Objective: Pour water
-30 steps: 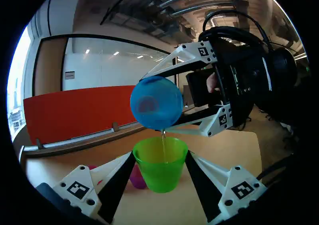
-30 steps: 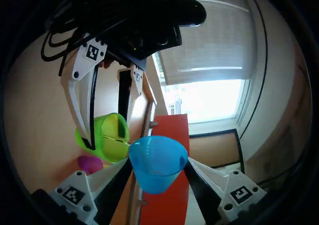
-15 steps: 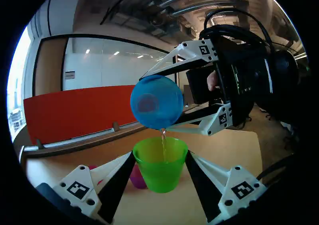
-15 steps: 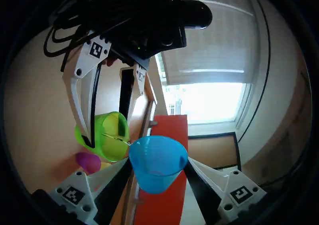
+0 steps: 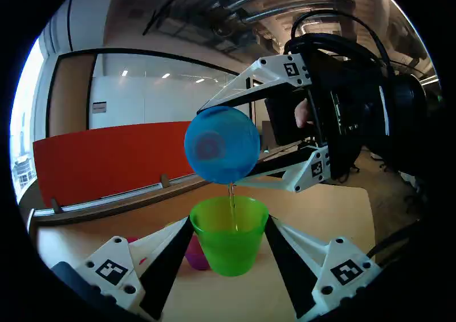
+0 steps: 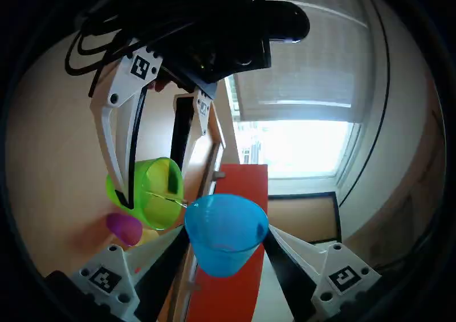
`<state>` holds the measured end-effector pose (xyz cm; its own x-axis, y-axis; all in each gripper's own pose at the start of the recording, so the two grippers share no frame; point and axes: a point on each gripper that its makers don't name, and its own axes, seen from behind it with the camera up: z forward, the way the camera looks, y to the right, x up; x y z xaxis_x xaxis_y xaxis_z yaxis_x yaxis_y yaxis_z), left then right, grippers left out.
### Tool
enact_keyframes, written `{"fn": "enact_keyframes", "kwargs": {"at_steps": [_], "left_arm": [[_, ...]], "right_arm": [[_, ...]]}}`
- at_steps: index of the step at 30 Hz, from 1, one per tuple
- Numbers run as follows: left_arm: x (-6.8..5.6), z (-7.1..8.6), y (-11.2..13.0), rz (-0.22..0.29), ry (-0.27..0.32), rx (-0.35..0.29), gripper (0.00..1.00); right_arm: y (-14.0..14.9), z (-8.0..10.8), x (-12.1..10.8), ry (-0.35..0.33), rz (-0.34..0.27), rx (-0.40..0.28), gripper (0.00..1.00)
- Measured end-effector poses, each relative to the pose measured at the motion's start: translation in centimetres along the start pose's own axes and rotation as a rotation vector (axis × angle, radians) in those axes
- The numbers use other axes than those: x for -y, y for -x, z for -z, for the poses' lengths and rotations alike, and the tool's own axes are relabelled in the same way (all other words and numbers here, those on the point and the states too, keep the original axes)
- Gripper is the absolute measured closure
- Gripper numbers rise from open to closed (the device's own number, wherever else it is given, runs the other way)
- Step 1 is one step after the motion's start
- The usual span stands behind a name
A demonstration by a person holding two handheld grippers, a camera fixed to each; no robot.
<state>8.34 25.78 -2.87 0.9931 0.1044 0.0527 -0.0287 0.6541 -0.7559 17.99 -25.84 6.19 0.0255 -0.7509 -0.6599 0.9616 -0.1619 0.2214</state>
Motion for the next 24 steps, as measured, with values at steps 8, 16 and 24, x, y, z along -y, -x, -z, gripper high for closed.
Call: {"fn": "enact_keyframes", "kwargs": {"at_steps": [8,16,24], "left_arm": [[0.06,-0.03,-0.03,0.002,0.0,-0.001,0.12],[0.17,-0.07,-0.11,0.0,-0.002,-0.002,0.12],[0.21,-0.02,-0.12,-0.001,-0.003,-0.002,0.13]], "right_arm": [[0.09,0.05,0.34,-0.001,0.029,0.008,0.09],[-0.1,0.12,0.32,0.008,0.061,0.011,0.1],[-0.42,0.19,0.28,0.01,0.073,0.008,0.09]]}}
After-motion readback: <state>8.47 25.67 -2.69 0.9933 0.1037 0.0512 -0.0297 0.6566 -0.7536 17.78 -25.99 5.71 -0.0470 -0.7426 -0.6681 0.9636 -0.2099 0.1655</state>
